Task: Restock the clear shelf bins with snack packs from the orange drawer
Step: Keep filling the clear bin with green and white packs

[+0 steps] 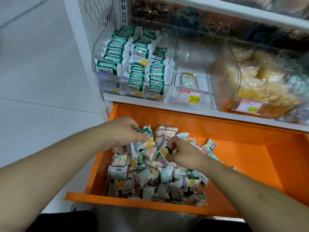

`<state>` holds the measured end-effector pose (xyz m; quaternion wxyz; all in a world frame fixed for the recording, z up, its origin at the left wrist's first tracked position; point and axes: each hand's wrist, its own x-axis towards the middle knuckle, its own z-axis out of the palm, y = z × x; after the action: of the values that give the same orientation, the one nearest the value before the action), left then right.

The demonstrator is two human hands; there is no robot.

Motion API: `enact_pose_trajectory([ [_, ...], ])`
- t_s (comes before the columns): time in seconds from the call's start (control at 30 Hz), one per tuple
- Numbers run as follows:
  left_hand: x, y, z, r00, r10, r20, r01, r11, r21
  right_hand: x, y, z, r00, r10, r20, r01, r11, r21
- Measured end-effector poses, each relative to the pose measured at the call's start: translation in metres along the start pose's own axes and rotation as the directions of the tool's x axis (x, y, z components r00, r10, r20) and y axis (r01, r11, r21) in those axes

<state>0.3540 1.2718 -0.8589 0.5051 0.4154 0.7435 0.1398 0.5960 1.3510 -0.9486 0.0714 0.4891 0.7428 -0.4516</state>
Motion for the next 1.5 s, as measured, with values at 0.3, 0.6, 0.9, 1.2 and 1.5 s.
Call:
enact_pose_trajectory([
  [0.3, -0.034, 0.023, -0.026, 0.995, 0.093, -0.043, -0.102, 0.945, -0.312, -0.081, -0.089, -0.069, 0.954, -0.223, -0.2, 0.299, 0.763, 0.574],
  [0.6, -0.035, 0.04, -0.027, 0.987, 0.161, 0.025, -0.124, 0.838, -0.532, -0.082, -0.117, -0.066, 0.901, -0.297, -0.317, 0.419, 0.785, 0.456],
  [0.9, -0.03, 0.05, -0.021, 0.984, 0.144, 0.108, -0.051, 0.798, -0.6, -0.072, -0.108, -0.069, 0.875, -0.326, -0.359, 0.44, 0.845, 0.304],
  [1.2, -0.035, 0.051, -0.024, 0.911, 0.315, 0.264, -0.114, 0.811, -0.574, -0.076, -0.107, -0.072, 0.876, -0.357, -0.325, 0.448, 0.852, 0.271],
  [1.5, -0.041, 0.044, -0.021, 0.934, 0.315, 0.17, -0.222, 0.882, -0.415, -0.076, -0.108, -0.07, 0.88, -0.365, -0.302, 0.444, 0.86, 0.253],
])
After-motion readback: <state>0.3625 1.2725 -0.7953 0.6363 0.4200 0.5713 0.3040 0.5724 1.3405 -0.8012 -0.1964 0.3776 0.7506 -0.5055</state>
